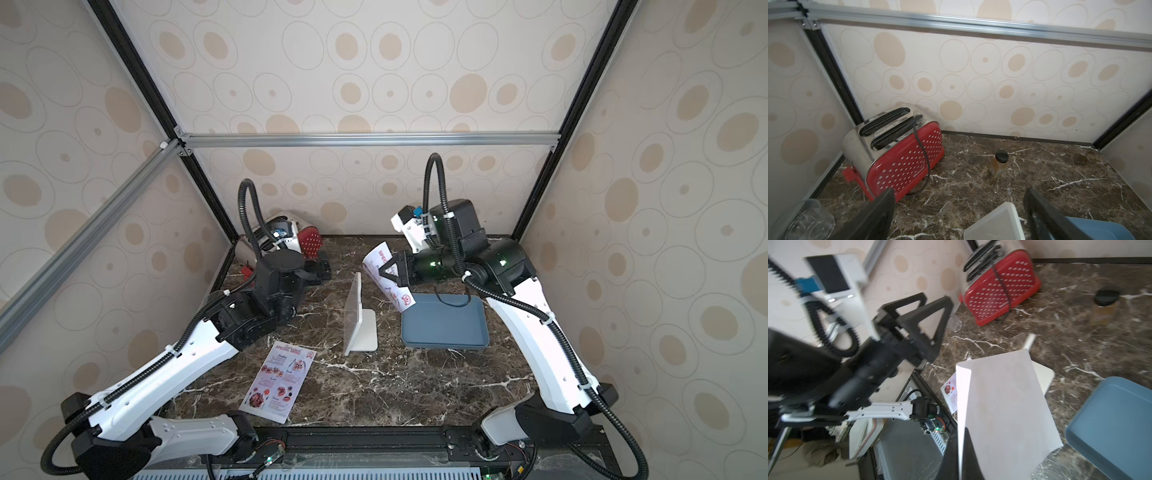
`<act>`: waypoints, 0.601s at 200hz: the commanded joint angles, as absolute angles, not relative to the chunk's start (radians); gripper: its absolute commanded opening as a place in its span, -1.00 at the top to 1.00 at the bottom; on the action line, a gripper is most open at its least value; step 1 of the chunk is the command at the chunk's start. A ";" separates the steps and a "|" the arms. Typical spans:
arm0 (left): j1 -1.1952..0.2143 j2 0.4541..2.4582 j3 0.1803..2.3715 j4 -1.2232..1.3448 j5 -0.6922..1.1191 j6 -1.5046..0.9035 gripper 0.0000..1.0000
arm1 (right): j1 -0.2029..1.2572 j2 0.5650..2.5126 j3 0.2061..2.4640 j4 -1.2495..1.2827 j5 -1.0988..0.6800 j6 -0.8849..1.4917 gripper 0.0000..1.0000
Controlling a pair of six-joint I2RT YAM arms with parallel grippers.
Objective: Replace the menus in the menu holders
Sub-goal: Insert the menu into the menu holder.
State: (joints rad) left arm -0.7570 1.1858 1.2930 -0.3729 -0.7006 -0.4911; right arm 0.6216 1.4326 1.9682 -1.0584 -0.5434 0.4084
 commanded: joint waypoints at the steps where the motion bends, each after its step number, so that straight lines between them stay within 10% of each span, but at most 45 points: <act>1: -0.710 1.133 1.251 -0.466 -0.698 -0.679 -0.90 | 0.680 1.437 1.959 -0.956 -0.617 0.510 1.00; 46: -0.677 1.068 1.181 -0.545 -0.722 -0.804 -0.89 | 0.696 1.402 1.698 -0.583 -0.570 0.715 1.00; 120: -0.677 1.054 1.130 -0.547 -0.585 -0.796 -0.88 | 0.572 1.437 1.630 -0.693 -0.429 0.591 1.00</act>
